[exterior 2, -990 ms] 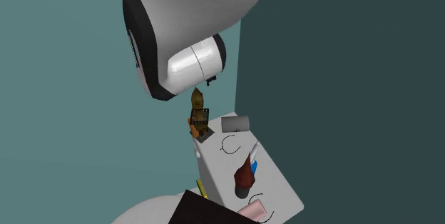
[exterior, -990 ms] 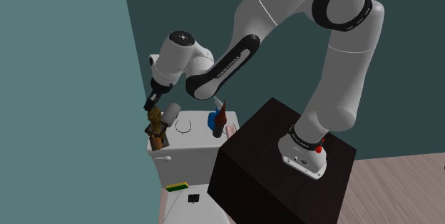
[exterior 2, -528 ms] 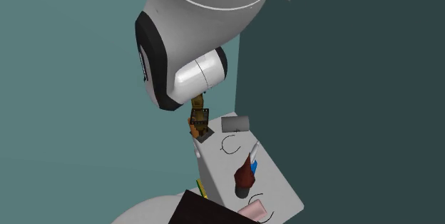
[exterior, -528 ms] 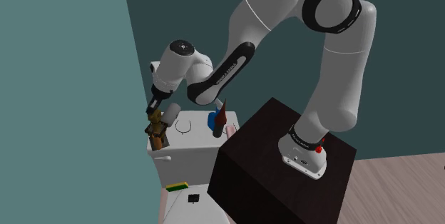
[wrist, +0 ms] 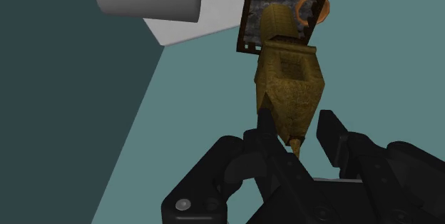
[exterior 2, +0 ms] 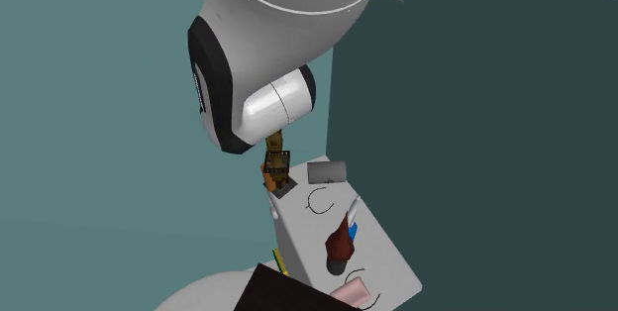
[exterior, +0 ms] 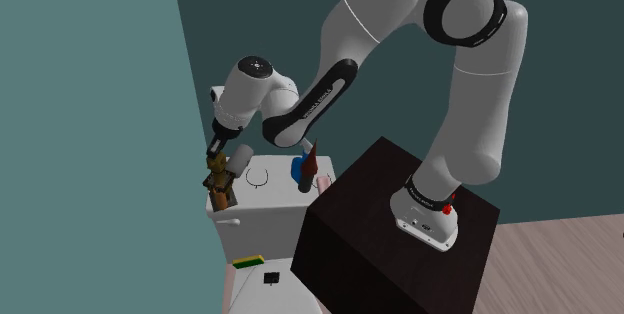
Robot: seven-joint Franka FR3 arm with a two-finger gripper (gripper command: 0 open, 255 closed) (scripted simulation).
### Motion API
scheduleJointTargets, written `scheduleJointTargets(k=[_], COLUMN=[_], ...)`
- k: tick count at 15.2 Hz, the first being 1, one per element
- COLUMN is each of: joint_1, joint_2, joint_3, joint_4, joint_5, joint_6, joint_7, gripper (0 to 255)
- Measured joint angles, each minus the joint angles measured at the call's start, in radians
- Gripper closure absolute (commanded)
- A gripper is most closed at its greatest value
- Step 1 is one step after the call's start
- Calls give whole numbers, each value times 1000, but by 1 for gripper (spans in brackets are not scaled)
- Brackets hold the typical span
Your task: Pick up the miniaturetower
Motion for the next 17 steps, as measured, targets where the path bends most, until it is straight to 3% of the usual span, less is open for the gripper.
scheduleJointTargets(k=[17], joint_1=[-92], joint_2=[-150], joint_3=[124], joint_4=[2], joint_5=[171], joint_6=[-152], joint_7=[-142], gripper=[255])
